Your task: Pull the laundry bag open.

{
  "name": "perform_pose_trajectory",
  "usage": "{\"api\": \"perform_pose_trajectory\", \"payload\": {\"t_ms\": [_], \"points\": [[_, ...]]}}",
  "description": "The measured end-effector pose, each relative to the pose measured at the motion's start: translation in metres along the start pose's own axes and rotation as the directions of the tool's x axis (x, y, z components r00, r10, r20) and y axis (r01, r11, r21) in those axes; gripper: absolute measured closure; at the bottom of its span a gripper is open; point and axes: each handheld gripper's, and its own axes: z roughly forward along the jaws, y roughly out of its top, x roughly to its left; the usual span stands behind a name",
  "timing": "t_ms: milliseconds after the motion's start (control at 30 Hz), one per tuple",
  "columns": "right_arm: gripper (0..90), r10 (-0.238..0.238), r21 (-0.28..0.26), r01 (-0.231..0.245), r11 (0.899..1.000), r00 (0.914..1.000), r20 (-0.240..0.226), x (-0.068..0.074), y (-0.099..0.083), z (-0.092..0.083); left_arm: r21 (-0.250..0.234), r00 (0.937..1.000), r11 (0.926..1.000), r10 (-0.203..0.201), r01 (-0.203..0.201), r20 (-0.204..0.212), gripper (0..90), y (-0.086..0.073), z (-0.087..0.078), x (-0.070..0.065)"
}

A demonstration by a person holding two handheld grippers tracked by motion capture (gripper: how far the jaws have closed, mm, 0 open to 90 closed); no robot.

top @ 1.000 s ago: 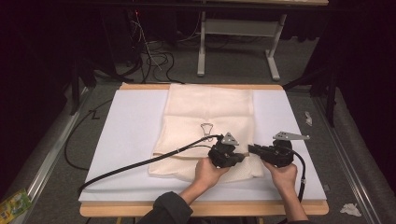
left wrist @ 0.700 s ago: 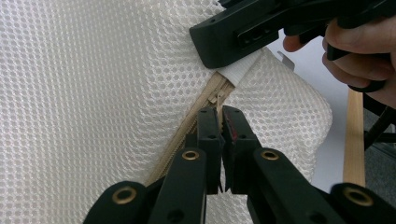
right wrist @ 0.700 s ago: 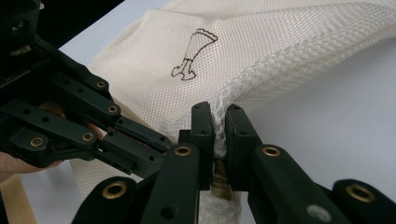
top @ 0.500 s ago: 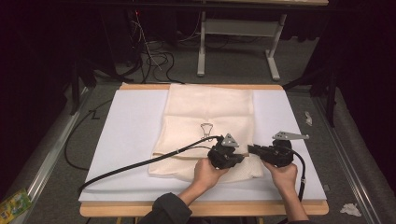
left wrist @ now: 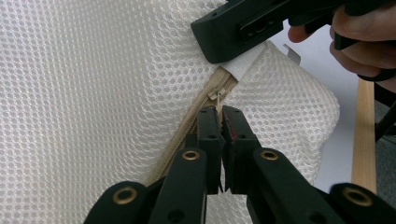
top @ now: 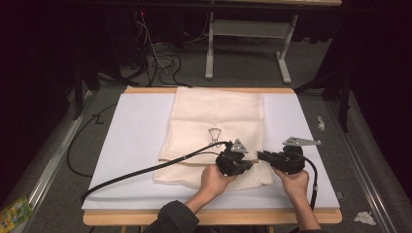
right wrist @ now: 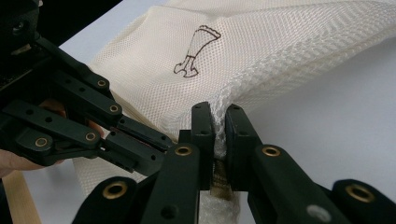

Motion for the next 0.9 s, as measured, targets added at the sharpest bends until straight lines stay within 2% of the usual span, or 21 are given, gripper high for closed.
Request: {"api": "perform_pose_trajectory", "payload": {"t_ms": [400,500,633,767,900], "points": [[85.5,-0.013,0.003,0.013,1.000,0.9999,0.004,0.0009,-0.0004,-0.0002,0.006,1.0000,1.0000,-0.005,0.005,-0.002,87.0,-0.0008,0.0018,0.0012],[85.6,-0.010,0.007,0.010,1.000,0.9999,0.001,0.0006,-0.0008,0.0010,0.014,0.9999,0.9999,0.000,0.000,-0.011,87.1,-0.0021,0.0020,-0.0014],[85.6,0.002,0.003,-0.002,1.000,1.0000,0.000,-0.0016,-0.0025,-0.0002,0.037,0.9988,0.9991,0.021,-0.019,-0.044,87.1,-0.0047,-0.0002,-0.0004],[85.6,0.001,-0.009,-0.001,1.000,1.0000,-0.001,-0.0027,-0.0024,-0.0021,0.021,0.9992,0.9997,0.015,-0.014,-0.036,87.1,-0.0029,-0.0014,-0.0003],[85.6,0.001,-0.009,-0.001,1.000,1.0000,0.001,-0.0024,-0.0020,-0.0035,0.024,0.9992,0.9996,0.019,-0.018,-0.036,87.0,-0.0029,-0.0025,-0.0010]]}}
